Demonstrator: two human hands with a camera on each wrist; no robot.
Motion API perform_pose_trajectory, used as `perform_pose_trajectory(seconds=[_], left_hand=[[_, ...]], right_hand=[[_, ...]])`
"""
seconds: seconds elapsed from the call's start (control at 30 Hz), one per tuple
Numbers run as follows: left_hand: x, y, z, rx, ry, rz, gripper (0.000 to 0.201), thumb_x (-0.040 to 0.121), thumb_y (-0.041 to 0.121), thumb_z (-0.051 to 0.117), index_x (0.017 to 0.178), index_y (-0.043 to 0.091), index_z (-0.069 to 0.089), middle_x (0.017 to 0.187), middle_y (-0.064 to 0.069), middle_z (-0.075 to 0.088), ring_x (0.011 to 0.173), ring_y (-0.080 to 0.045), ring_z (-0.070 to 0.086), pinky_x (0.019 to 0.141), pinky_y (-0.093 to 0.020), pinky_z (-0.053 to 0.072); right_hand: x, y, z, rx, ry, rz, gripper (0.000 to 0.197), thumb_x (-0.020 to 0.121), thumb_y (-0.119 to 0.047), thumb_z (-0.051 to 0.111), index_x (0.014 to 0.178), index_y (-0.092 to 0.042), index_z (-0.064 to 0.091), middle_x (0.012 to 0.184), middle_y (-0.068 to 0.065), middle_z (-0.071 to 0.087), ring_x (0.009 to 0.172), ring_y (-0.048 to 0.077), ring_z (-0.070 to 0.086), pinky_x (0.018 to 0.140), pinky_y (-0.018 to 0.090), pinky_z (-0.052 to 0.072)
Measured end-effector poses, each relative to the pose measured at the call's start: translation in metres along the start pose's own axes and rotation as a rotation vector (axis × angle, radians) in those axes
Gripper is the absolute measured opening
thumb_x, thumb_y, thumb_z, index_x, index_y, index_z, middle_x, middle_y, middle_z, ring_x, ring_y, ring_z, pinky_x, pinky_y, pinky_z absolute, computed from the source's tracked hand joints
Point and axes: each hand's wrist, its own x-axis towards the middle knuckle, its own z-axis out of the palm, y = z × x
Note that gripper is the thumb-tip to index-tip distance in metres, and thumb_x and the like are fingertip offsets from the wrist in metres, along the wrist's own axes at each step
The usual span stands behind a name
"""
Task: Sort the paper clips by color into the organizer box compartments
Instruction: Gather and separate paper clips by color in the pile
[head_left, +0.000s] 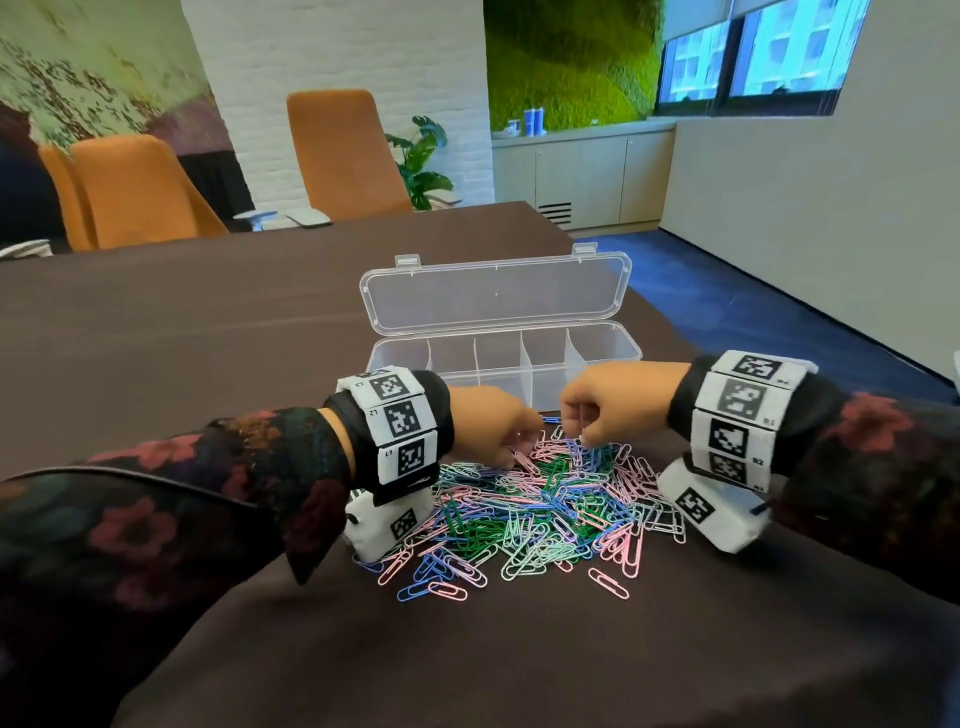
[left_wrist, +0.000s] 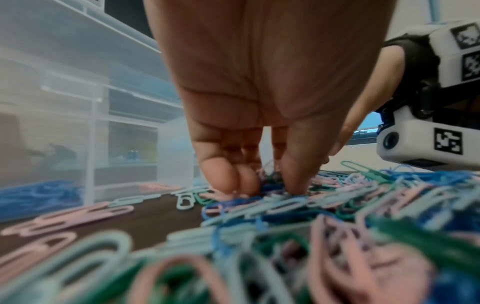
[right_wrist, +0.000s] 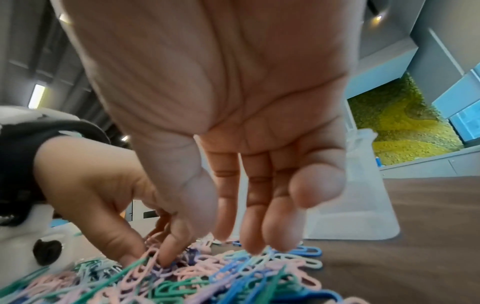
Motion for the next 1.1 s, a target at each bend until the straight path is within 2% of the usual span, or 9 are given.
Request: perform_pose_trajectory(seconds=[0.1, 0.27, 0.5, 0.67, 0.77, 0.83, 0.93, 1.0, 1.1], left_hand=[[-0.005, -0.003, -0.001, -0.056, 0.005, -0.003, 0.013, 0.086, 0.009, 0.058, 0.090, 0.020, 0.052, 0.083, 0.000, 0.053, 0.076, -0.019, 0.047, 0.065, -0.024, 0.031], [-0.021, -0.008, -0.008, -0.150, 0.139, -0.026, 0.004, 0.091, 0.018, 0.058, 0.091, 0.016, 0.062, 0.083, 0.004, 0.063, 0.074, -0.011, 0.054, 0.066, -0.021, 0.035], [-0.054, 0.004, -0.008, -0.202, 0.205, -0.042, 0.015, 0.090, 0.022, 0.061, 0.106, 0.023, 0.063, 0.096, 0.011, 0.059, 0.064, 0.007, 0.048, 0.060, -0.005, 0.033], [-0.063, 0.052, -0.006, -0.148, 0.128, 0.139, 0.021, 0.089, 0.022, 0.062, 0.110, 0.019, 0.063, 0.098, 0.007, 0.061, 0.068, 0.017, 0.046, 0.063, -0.002, 0.031], [-0.058, 0.078, -0.003, -0.089, 0.094, 0.218, 0.026, 0.089, 0.024, 0.061, 0.115, 0.019, 0.061, 0.106, 0.002, 0.062, 0.075, 0.000, 0.050, 0.069, -0.016, 0.036], [-0.053, 0.089, 0.000, -0.028, 0.041, 0.202, 0.030, 0.089, 0.024, 0.060, 0.119, 0.018, 0.057, 0.118, -0.001, 0.057, 0.097, -0.019, 0.053, 0.080, -0.029, 0.038], [-0.043, 0.098, 0.007, 0.068, -0.041, 0.182, 0.037, 0.090, 0.025, 0.060, 0.124, 0.015, 0.053, 0.129, -0.004, 0.048, 0.112, -0.024, 0.049, 0.083, -0.031, 0.035], [-0.037, 0.100, 0.010, 0.081, -0.044, 0.183, 0.033, 0.090, 0.025, 0.060, 0.118, 0.011, 0.054, 0.126, -0.007, 0.048, 0.110, -0.025, 0.049, 0.076, -0.028, 0.031], [-0.028, 0.103, 0.013, 0.075, -0.040, 0.187, 0.024, 0.092, 0.024, 0.057, 0.109, 0.008, 0.058, 0.118, -0.010, 0.052, 0.102, -0.026, 0.052, 0.066, -0.022, 0.024]], right_hand=[[-0.016, 0.000, -0.002, 0.065, 0.000, -0.109, 0.014, 0.086, -0.015, 0.065, 0.091, -0.026, 0.058, 0.073, -0.011, 0.053, 0.065, 0.003, 0.050, 0.065, 0.018, 0.041], [-0.042, -0.009, -0.002, 0.117, -0.067, -0.262, 0.025, 0.085, -0.007, 0.064, 0.076, -0.028, 0.055, 0.068, -0.016, 0.057, 0.058, -0.010, 0.052, 0.061, 0.006, 0.039], [-0.064, -0.007, 0.019, -0.066, -0.235, -0.286, 0.025, 0.079, -0.018, 0.072, 0.100, -0.025, 0.060, 0.082, -0.008, 0.057, 0.065, 0.001, 0.047, 0.068, 0.023, 0.040], [-0.059, -0.008, 0.035, -0.213, -0.140, -0.279, 0.027, 0.084, -0.021, 0.066, 0.107, -0.015, 0.055, 0.091, -0.004, 0.052, 0.071, 0.010, 0.043, 0.066, 0.025, 0.029], [-0.056, -0.009, 0.034, -0.248, -0.091, -0.310, 0.026, 0.089, -0.020, 0.058, 0.114, -0.015, 0.058, 0.098, -0.003, 0.056, 0.083, 0.014, 0.050, 0.069, 0.024, 0.032], [-0.055, -0.008, 0.035, -0.257, -0.052, -0.333, 0.022, 0.091, -0.019, 0.055, 0.113, -0.016, 0.057, 0.103, 0.003, 0.060, 0.091, 0.019, 0.055, 0.070, 0.025, 0.032], [-0.051, -0.004, 0.036, -0.255, -0.025, -0.335, 0.010, 0.090, -0.016, 0.054, 0.099, -0.014, 0.057, 0.090, -0.001, 0.059, 0.085, 0.021, 0.051, 0.068, 0.027, 0.032], [-0.048, 0.001, 0.035, -0.212, -0.012, -0.308, 0.004, 0.088, -0.013, 0.056, 0.091, -0.015, 0.056, 0.074, -0.011, 0.048, 0.077, 0.016, 0.045, 0.062, 0.023, 0.031], [-0.047, 0.013, 0.027, -0.051, 0.007, -0.235, 0.013, 0.085, -0.006, 0.059, 0.096, -0.012, 0.062, 0.076, -0.009, 0.053, 0.069, 0.011, 0.047, 0.059, 0.010, 0.033]])
